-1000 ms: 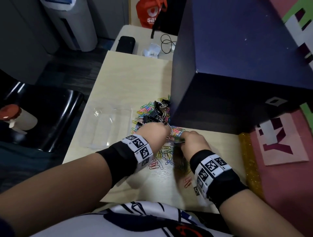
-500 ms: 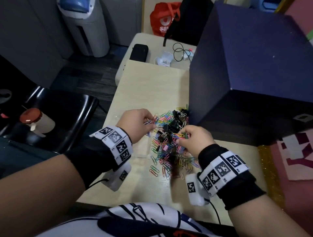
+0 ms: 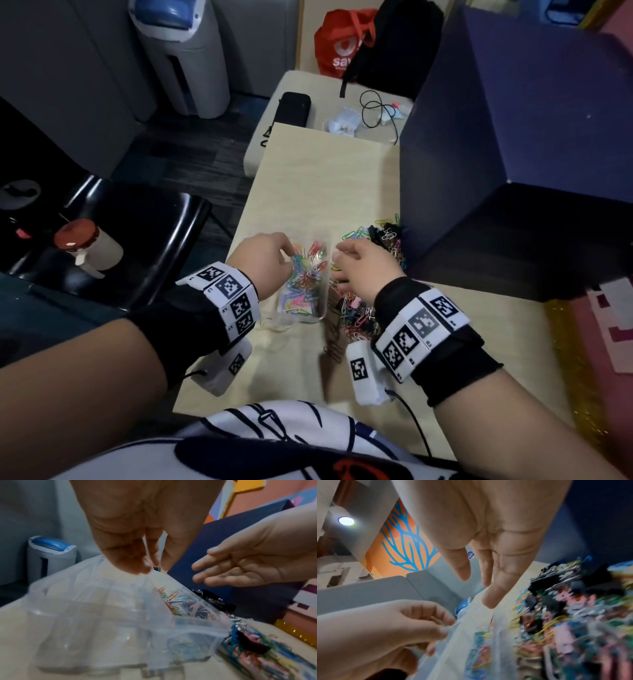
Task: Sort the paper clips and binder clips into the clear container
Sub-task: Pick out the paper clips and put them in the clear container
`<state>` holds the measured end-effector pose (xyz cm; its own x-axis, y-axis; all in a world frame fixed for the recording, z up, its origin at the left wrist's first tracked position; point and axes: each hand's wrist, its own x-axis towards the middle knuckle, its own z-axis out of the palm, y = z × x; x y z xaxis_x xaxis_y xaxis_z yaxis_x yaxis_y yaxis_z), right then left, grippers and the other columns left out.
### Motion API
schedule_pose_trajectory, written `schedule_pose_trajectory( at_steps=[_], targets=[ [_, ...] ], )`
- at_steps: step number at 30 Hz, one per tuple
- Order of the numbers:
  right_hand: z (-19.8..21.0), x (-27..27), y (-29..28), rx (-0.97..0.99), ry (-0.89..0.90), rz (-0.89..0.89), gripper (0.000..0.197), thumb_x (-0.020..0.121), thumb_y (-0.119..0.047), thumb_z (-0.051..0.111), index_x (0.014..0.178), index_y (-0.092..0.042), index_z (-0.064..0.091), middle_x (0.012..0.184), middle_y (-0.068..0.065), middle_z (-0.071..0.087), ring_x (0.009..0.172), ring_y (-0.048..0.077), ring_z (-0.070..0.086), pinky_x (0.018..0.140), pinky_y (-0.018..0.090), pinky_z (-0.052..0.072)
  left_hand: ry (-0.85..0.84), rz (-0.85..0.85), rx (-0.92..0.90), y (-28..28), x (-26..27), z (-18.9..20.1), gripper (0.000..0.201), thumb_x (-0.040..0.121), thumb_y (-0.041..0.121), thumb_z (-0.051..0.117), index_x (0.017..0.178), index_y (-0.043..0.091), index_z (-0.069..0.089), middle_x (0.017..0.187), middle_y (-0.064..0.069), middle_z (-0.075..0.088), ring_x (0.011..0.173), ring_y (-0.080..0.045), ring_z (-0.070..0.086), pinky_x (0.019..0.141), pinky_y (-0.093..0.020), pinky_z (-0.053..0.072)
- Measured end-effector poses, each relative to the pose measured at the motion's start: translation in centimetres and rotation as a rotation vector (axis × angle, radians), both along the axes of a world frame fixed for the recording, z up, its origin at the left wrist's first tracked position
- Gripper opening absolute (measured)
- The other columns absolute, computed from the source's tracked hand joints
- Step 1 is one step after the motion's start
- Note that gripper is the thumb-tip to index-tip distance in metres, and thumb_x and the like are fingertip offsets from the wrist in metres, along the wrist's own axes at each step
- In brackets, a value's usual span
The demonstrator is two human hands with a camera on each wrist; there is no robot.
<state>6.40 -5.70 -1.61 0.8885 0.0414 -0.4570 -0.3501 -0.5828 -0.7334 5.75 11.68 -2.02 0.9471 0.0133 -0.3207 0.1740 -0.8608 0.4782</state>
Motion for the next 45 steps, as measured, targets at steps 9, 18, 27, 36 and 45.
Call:
schedule_pose_trajectory(
  at_steps=[9,18,27,36,45],
  targets=[
    [-0.4,-3.0,-9.1,-0.624,0.121,0.019,0.026,0.095,-0.025,0.049,0.117,-0.017,0.06,0.12,0.01,0.062,0.11,0.028,0.057,0.093,0.032,0.046,0.139,-0.16,0.248,-1.3,0.8,-1.9,0.032,0.091,0.011,0.048,0.123,0.011,0.05,0.105,-0.01,0.064,0.093,-0.027,0.06,0.074,-0.033,0.05],
    [-4.3,-6.4,-13.1,-0.589,0.143,0.061,0.062,0.094,-0.006,0.039,0.151,-0.02,0.019,0.161,0.0,0.004,0.148,0.021,0.011,0.12,0.034,0.015,-0.137,-0.16,0.301,-4.5,0.5,0.4,0.04,0.087,0.024,0.054,0.125,0.018,0.046,0.123,-0.01,0.046,0.106,-0.033,0.051,0.086,-0.045,0.049],
    [-0.3,-7.2,-13.9,-0.703,0.152,0.185,0.068,0.081,-0.038,0.069,0.138,-0.02,0.037,0.137,0.009,0.038,0.125,0.029,0.043,0.102,0.035,0.039,0.105,-0.831,0.366,-13.3,-5.2,-0.6,0.048,0.082,0.028,0.063,0.124,0.015,0.045,0.119,-0.007,0.048,0.107,-0.029,0.054,0.081,-0.04,0.051],
    [-2.3,-9.3,-13.5,-0.723,0.416,0.266,0.056,0.082,-0.013,0.062,0.13,-0.007,0.035,0.128,0.016,0.05,0.116,0.031,0.054,0.091,0.035,0.047,0.042,-0.862,0.525,-15.4,-4.9,-0.9,0.041,0.08,0.005,0.061,0.118,0.007,0.046,0.111,-0.012,0.047,0.096,-0.031,0.055,0.072,-0.044,0.05],
    [-2.8,-6.8,-13.3,-0.524,0.108,0.066,0.07,0.073,-0.032,0.077,0.128,-0.013,0.038,0.128,0.009,0.039,0.116,0.028,0.05,0.096,0.032,0.044,0.027,-0.911,0.563,-15.7,-3.8,-1.2,0.027,0.08,0.006,0.058,0.107,0.008,0.055,0.104,-0.011,0.052,0.089,-0.03,0.058,0.066,-0.039,0.05]
  ],
)
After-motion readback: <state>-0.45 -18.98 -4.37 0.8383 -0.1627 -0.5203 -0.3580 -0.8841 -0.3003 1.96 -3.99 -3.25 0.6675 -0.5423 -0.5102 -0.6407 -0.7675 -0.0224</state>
